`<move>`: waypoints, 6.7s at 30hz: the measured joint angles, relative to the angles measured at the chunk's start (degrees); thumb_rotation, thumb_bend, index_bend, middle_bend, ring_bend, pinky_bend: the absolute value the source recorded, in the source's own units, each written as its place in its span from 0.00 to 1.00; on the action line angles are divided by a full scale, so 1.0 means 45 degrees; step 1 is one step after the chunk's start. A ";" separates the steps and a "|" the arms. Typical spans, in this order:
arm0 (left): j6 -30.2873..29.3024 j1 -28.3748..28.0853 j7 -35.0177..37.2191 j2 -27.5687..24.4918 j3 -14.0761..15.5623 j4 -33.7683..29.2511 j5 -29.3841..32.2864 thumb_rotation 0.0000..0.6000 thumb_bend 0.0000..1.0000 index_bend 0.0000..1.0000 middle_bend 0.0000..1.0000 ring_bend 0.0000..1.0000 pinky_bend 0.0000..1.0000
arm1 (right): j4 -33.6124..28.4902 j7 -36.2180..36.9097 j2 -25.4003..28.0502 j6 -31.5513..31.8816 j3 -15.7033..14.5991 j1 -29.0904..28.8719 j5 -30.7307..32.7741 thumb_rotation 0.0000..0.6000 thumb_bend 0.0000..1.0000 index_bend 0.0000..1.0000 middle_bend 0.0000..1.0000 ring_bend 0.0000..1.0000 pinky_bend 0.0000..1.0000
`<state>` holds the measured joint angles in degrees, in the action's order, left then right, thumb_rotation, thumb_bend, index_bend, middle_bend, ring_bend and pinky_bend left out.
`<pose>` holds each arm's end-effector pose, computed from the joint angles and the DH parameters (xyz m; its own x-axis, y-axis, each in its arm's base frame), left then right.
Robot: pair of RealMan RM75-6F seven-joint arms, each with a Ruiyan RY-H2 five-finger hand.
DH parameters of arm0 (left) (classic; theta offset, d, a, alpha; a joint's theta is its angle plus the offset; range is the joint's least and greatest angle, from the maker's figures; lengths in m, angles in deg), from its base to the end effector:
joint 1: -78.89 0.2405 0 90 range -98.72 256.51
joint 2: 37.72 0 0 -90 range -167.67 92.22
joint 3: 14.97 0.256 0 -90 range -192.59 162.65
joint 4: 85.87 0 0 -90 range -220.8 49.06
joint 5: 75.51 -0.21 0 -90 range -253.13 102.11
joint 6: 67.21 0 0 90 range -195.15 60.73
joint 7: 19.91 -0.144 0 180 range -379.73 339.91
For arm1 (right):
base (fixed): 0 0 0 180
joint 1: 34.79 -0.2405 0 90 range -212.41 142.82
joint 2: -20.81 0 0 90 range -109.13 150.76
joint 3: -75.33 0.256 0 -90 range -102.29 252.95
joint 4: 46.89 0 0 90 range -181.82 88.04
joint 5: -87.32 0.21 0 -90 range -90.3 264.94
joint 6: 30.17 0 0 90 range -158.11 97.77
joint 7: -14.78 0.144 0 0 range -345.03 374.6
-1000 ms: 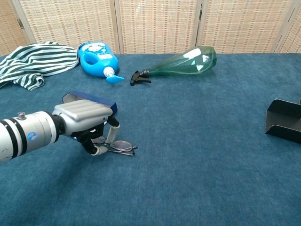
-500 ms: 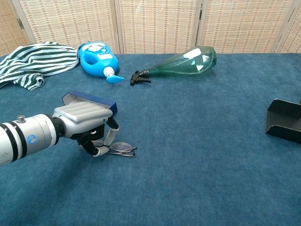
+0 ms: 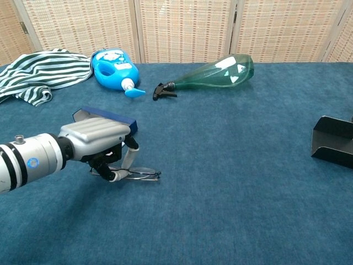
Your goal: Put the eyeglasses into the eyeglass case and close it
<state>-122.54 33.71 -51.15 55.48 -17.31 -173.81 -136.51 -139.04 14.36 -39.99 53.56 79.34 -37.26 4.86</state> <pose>-0.1349 0.2994 -0.0623 0.6021 0.3132 0.7344 0.7577 -0.5141 -0.4020 -0.3306 -0.1718 0.1820 0.4496 -0.0202 0.8930 -0.8888 0.0898 0.4495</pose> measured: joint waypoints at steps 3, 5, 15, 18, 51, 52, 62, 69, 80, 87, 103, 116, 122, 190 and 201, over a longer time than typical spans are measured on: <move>-0.0080 0.0061 0.0166 -0.0263 -0.0041 -0.0188 -0.0197 1.00 0.50 0.70 1.00 1.00 1.00 | -0.0012 0.0001 0.0022 0.0010 0.0017 -0.0006 -0.0002 1.00 0.28 0.10 0.26 0.22 0.21; -0.0122 0.0086 0.0263 -0.0546 -0.0072 -0.0336 -0.0374 1.00 0.50 0.70 1.00 1.00 1.00 | -0.0014 0.0004 0.0030 0.0016 0.0026 -0.0011 -0.0009 1.00 0.28 0.10 0.26 0.22 0.21; 0.0168 0.0180 0.1577 -0.1682 -0.0202 -0.0005 -0.1133 1.00 0.50 0.70 1.00 1.00 1.00 | 0.0038 0.0046 -0.0053 -0.0073 0.0008 -0.0049 -0.0012 1.00 0.28 0.10 0.26 0.22 0.21; 0.0297 0.0196 0.1924 -0.1846 -0.0237 0.0262 -0.1232 1.00 0.50 0.70 1.00 1.00 1.00 | 0.0005 0.0010 -0.0043 -0.0033 0.0007 -0.0045 -0.0045 1.00 0.28 0.10 0.26 0.22 0.21; 0.1969 -0.0170 0.5400 -0.0973 -0.0971 0.4772 -0.2067 1.00 0.49 0.68 1.00 1.00 1.00 | -0.0565 -0.0512 0.0173 0.0487 -0.0048 0.0315 -0.0062 1.00 0.28 0.10 0.27 0.22 0.21; 0.2008 -0.0197 0.5441 -0.0906 -0.0977 0.4877 -0.2097 1.00 0.49 0.68 1.00 1.00 1.00 | -0.0573 -0.0525 0.0169 0.0485 -0.0048 0.0316 -0.0061 1.00 0.28 0.10 0.27 0.22 0.21; 0.2166 -0.0285 0.5436 -0.0301 -0.1036 0.5889 -0.2070 1.00 0.40 0.50 1.00 1.00 1.00 | -0.0600 -0.0567 0.0181 0.0468 -0.0029 0.0322 -0.0035 1.00 0.28 0.10 0.27 0.22 0.21; 0.1690 -0.0120 0.5129 -0.0056 -0.1182 0.6197 -0.1937 1.00 0.27 0.30 1.00 1.00 1.00 | -0.0587 -0.0554 0.0178 0.0408 -0.0009 0.0295 -0.0011 1.00 0.28 0.10 0.27 0.22 0.21; 0.1183 0.0264 0.3971 -0.0262 -0.1398 0.5535 -0.1254 1.00 0.23 0.15 0.99 1.00 1.00 | -0.0587 -0.0554 0.0172 0.0336 0.0035 0.0207 -0.0052 1.00 0.28 0.10 0.27 0.22 0.21; 0.0432 0.0931 0.3650 -0.1192 -0.1390 0.4381 -0.1027 1.00 0.23 0.12 0.99 1.00 1.00 | -0.0524 -0.0485 0.0149 0.0294 0.0031 0.0178 -0.0075 1.00 0.28 0.10 0.27 0.22 0.21; 0.1076 0.0620 0.2391 -0.0540 -0.1477 0.5703 -0.0313 1.00 0.23 0.05 0.99 1.00 1.00 | -0.0454 -0.0388 0.0107 0.0368 0.0000 0.0222 -0.0121 1.00 0.28 0.10 0.27 0.23 0.21; 0.1289 0.0026 0.1854 0.0254 -0.1832 0.6352 -0.0110 1.00 0.23 0.05 0.99 1.00 1.00 | -0.0382 -0.0253 0.0138 0.0477 -0.0014 0.0358 -0.0034 1.00 0.28 0.10 0.27 0.23 0.21; 0.1411 -0.0071 0.1093 0.0290 -0.1950 0.6340 0.0522 1.00 0.23 0.04 0.99 1.00 1.00 | -0.0328 -0.0186 0.0122 0.0445 -0.0012 0.0365 -0.0009 1.00 0.28 0.10 0.27 0.23 0.21; 0.1617 -0.1239 -0.0435 0.0407 -0.2283 0.5085 0.3343 1.00 0.23 0.00 0.98 0.99 1.00 | -0.0009 0.0226 0.0067 0.0467 0.0005 0.0473 -0.0061 1.00 0.28 0.10 0.27 0.23 0.21; 0.0060 -0.0257 0.0881 -0.0725 -0.1549 0.3235 0.0739 1.00 0.23 0.05 0.97 0.97 1.00 | -0.0036 0.0152 0.0070 0.0422 0.0008 0.0426 -0.0106 1.00 0.28 0.10 0.27 0.23 0.21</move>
<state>-122.27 32.55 -47.18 52.21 -24.28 -159.26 -133.18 -139.20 15.04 -39.67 55.46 79.38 -35.34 4.38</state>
